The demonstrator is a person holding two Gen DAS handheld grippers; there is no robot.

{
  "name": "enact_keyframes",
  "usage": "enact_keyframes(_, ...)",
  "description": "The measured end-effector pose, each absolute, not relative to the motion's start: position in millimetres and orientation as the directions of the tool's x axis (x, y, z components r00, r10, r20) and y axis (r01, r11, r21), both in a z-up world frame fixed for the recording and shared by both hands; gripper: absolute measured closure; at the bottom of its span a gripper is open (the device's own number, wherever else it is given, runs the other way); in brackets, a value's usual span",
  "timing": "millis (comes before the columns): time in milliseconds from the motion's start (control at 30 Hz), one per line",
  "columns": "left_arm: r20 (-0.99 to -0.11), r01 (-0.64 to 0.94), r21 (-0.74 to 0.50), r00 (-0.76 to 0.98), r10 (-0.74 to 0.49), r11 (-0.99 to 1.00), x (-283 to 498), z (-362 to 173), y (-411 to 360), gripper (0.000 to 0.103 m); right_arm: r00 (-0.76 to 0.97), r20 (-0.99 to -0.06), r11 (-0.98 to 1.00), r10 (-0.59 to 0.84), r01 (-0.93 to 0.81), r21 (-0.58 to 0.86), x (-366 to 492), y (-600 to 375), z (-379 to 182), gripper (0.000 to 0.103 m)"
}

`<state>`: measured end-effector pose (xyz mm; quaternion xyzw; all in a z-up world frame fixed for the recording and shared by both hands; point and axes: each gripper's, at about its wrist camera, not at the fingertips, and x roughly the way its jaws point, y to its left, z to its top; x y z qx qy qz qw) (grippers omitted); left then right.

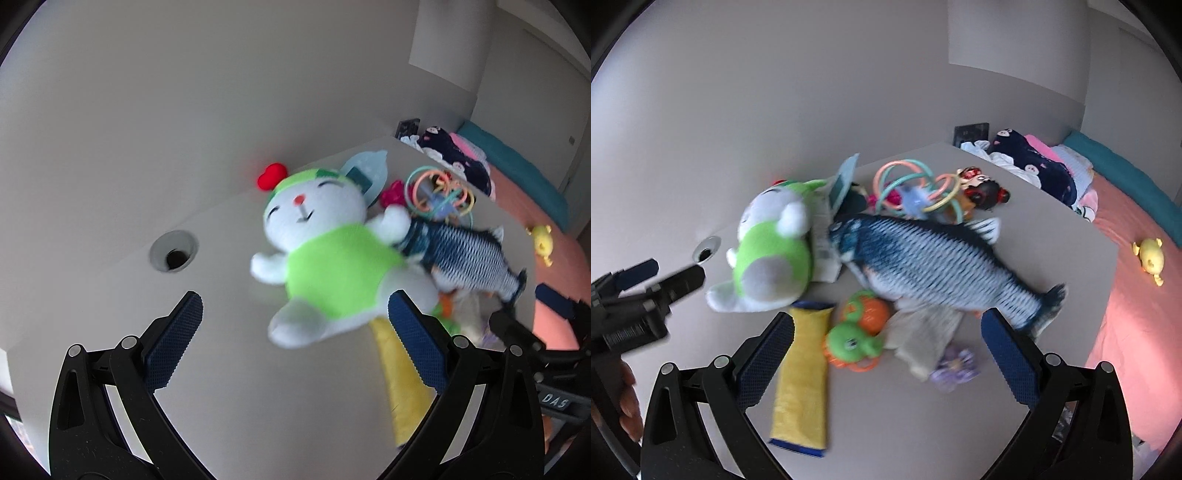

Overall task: Collect trash
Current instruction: 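Grasp the white-green plush doll with the left tool while the right tool grasps the blue fish plush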

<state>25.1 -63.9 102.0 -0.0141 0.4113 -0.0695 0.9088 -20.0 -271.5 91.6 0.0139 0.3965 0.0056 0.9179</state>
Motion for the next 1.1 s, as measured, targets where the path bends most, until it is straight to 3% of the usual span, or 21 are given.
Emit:
enact_keyframes(400,-0.841,0.069,-0.112,0.524,-0.131,0.991,88,61,-97,0.006,0.634,-0.769,0.987,-0.082,-0.056,-0.152,54,-296,54,0.008)
enact_keyframes(467,-0.850,0.071,-0.139,0.503,-0.156,0.988,94,50,-99,0.006,0.621,-0.779,0.983,-0.083,-0.077,-0.166,60,-294,44,0.015)
enact_keyframes(533,-0.853,0.059,-0.159,0.494,-0.167,0.986,96,41,-99,0.006,0.615,-0.785,0.982,-0.078,-0.088,-0.167,62,-293,38,0.038)
enact_keyframes(600,-0.848,0.060,-0.165,0.502,-0.172,0.985,94,38,-99,0.006,0.620,-0.783,0.985,-0.056,-0.091,-0.143,59,-296,36,0.049)
enact_keyframes(667,-0.838,0.070,-0.166,0.515,-0.178,0.984,90,39,-99,0.013,0.625,-0.780,0.989,-0.032,-0.091,-0.114,57,-299,39,0.058)
enact_keyframes(733,-0.822,0.081,-0.190,0.532,-0.204,0.978,83,45,-96,0.037,0.633,-0.774,0.994,0.002,-0.088,-0.069,53,-304,44,0.065)
enact_keyframes(833,-0.800,0.102,-0.194,0.559,-0.218,0.976,71,56,-89,0.054,0.652,-0.757,0.996,0.034,-0.085,-0.028,44,-308,55,0.069)
enact_keyframes(1100,-0.711,0.109,-0.235,0.659,-0.247,0.966,27,106,-59,0.059,0.755,-0.652,0.997,0.072,-0.068,0.032,-1,-311,117,0.069)
